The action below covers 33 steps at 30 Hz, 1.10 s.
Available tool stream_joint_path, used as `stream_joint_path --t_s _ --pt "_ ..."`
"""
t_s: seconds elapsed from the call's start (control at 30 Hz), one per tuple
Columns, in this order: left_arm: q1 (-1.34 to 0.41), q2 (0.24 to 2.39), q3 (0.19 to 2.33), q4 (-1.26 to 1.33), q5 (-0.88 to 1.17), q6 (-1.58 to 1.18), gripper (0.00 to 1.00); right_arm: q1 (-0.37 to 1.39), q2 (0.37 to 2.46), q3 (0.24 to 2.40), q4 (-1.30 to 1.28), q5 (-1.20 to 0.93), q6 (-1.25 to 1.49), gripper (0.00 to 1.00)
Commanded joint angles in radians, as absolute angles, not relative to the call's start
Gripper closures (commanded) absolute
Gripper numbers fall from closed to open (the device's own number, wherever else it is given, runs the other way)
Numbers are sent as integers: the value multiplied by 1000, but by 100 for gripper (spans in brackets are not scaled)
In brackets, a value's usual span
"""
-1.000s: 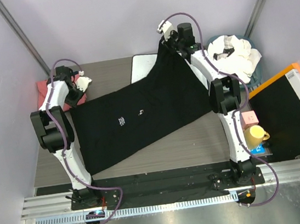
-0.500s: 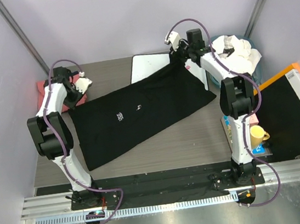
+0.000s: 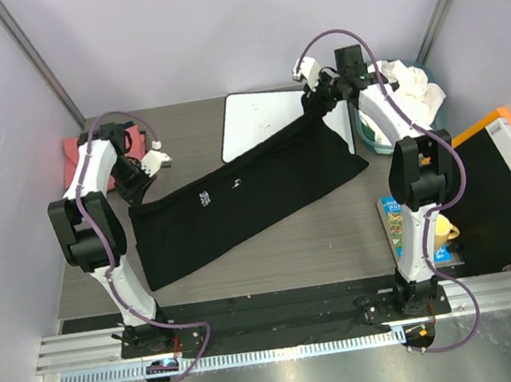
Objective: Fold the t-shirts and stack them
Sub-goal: Fold the other side of the tshirt into a rectangle
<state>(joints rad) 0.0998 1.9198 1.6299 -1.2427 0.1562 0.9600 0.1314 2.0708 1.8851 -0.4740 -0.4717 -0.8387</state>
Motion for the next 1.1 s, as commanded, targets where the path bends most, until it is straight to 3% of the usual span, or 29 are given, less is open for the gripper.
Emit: stream_joint_path --t_s 0.0,1.07 --pt "92 1947 1677 -1433 169 1034 100 124 2016 1881 -641 -520 -986 99" --pt "61 1962 1664 -1655 23 1146 100 127 2011 1884 -1164 -486 -1419 99"
